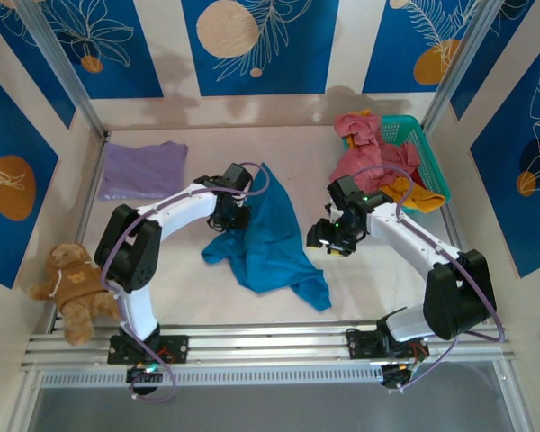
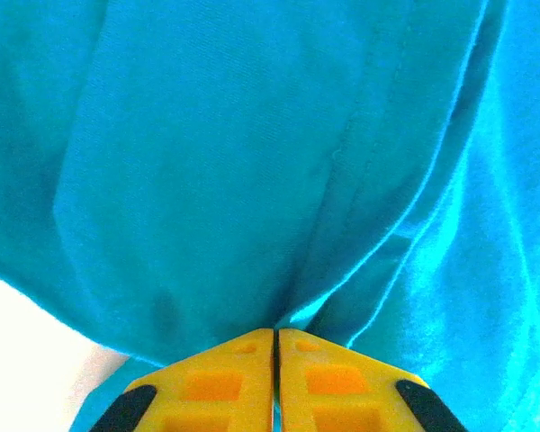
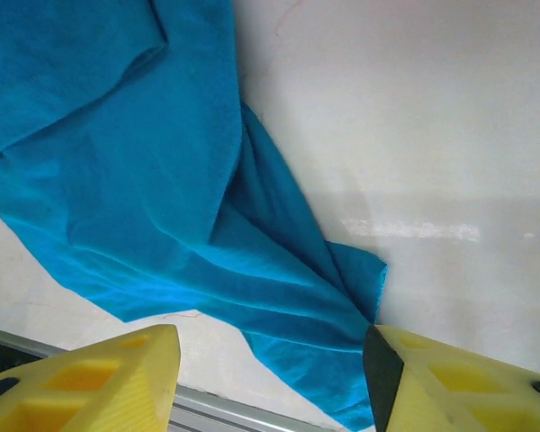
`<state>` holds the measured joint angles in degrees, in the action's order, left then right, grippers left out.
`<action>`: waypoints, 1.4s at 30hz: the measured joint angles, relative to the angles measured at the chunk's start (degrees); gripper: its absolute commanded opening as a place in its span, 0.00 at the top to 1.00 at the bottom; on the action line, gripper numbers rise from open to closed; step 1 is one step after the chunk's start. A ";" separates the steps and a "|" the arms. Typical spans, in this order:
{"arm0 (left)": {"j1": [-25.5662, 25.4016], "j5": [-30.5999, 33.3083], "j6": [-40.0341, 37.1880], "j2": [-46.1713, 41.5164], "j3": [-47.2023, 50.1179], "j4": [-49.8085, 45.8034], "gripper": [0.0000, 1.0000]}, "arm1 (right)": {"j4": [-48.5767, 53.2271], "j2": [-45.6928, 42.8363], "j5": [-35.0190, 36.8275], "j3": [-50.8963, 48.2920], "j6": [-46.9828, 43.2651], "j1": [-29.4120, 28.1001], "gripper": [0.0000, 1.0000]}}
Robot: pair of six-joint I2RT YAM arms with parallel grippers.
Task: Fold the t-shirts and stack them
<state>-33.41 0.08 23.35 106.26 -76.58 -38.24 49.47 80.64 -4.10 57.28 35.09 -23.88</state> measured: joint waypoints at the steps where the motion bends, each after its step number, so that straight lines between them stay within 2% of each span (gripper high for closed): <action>1: 0.00 0.17 0.02 0.00 0.00 0.00 0.98 | 0.00 0.24 -0.04 -0.24 0.00 -0.11 0.42; 2: 0.00 0.44 -0.04 0.00 0.00 -0.04 1.00 | -0.22 0.42 -0.17 -0.48 0.00 -0.17 0.42; 9: 1.36 1.68 -0.39 -1.95 -0.20 -1.05 1.00 | -0.98 1.33 -1.31 -2.40 0.02 -1.86 0.42; 18: 7.52 1.73 -1.03 -10.69 -2.27 -1.88 1.00 | -1.92 6.80 -2.14 -5.07 0.94 -7.52 0.43; 24: 12.17 1.44 -1.40 -13.75 -3.87 -2.75 1.00 | -2.27 11.50 -0.46 -5.05 1.86 -9.70 0.71; 27: 13.86 1.40 -1.70 -14.08 -4.39 -3.48 1.00 | -1.62 12.28 0.76 -4.20 2.01 -9.81 0.90; 29: 14.78 1.03 -2.36 -14.40 -4.66 -4.07 1.00 | -1.16 12.37 1.57 -3.15 1.84 -9.77 0.99; 36: 19.50 -1.60 -4.42 -15.08 -11.10 -8.24 1.00 | 2.36 9.33 3.56 2.60 1.25 -7.91 1.00; 42: 24.46 -3.65 -7.04 -12.92 -30.80 -13.97 1.00 | 5.68 1.84 3.63 18.73 -0.98 0.59 1.00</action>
<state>-8.95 -3.57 16.32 93.34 -107.37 -52.21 55.16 82.48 -0.47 76.01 34.11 -23.29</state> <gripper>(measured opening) 0.045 0.060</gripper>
